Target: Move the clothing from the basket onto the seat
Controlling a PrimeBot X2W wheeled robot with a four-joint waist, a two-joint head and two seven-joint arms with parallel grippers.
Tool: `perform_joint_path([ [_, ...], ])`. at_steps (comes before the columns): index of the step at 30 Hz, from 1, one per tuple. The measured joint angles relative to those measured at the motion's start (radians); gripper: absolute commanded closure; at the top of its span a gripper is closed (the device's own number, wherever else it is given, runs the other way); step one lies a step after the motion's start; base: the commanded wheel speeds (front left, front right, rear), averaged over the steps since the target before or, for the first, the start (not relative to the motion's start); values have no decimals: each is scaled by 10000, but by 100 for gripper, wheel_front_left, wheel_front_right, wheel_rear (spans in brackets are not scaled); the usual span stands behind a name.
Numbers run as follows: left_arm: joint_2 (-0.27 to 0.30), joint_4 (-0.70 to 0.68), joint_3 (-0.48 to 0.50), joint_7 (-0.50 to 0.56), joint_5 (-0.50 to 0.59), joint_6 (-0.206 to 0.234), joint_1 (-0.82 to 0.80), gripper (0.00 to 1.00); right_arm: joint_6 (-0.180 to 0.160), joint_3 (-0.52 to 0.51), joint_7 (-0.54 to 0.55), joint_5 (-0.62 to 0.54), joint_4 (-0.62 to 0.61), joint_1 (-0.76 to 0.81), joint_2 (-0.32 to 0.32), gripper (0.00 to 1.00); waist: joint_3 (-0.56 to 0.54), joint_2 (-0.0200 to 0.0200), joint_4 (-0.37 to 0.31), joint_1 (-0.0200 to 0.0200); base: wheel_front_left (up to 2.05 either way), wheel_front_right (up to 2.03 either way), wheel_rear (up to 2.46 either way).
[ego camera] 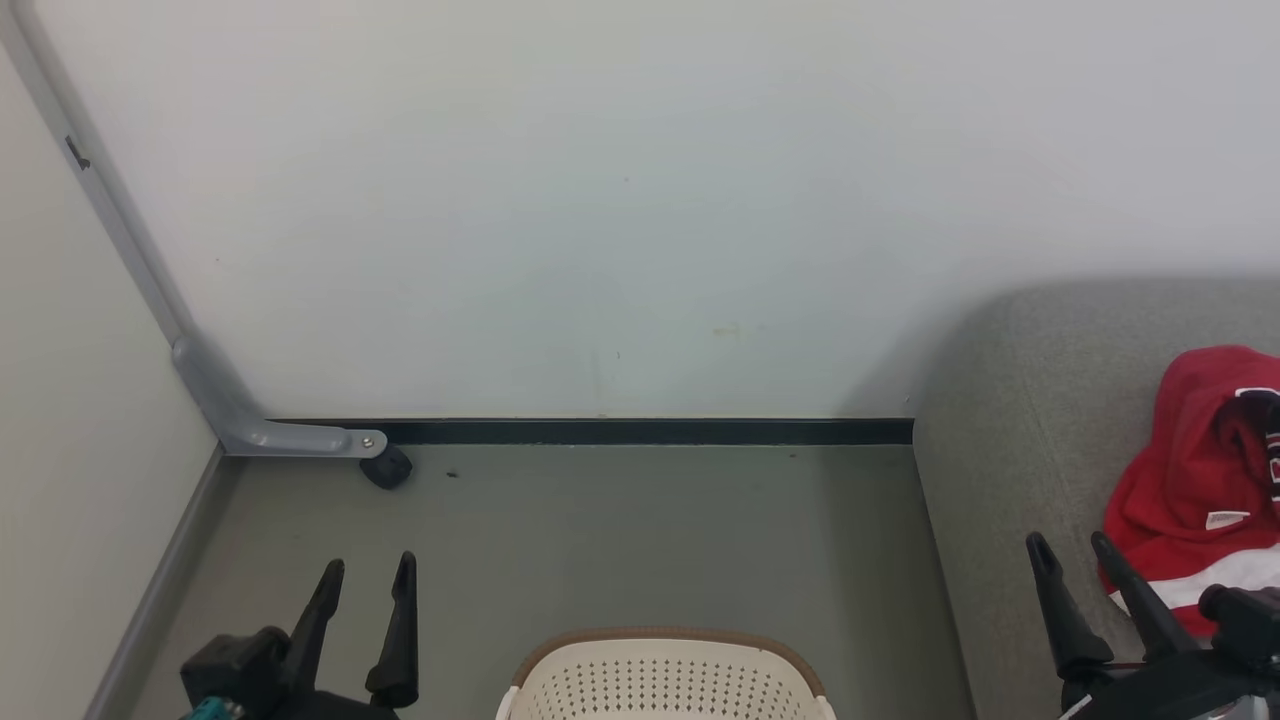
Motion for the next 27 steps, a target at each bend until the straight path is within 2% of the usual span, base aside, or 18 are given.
perform_joint_path([
  [10, -472, -52, 548, 0, 570, 82, 396, 0, -201, -466, 0, -1078, -107, 453, 901, 0, 9, 1, -155, 0, 0, 0, 0],
  [19, -640, -142, 907, 0, 1223, 94, 717, 0, -408, -965, 0, -2230, -125, 622, 1218, 0, -19, 0, -277, 0, 0, 0, 0],
  [27, -836, -219, 1081, 0, 1843, 96, 840, 0, -410, -1354, 0, -2953, -209, 705, 1582, 0, -21, 0, -471, 0, 0, 0, 0],
])
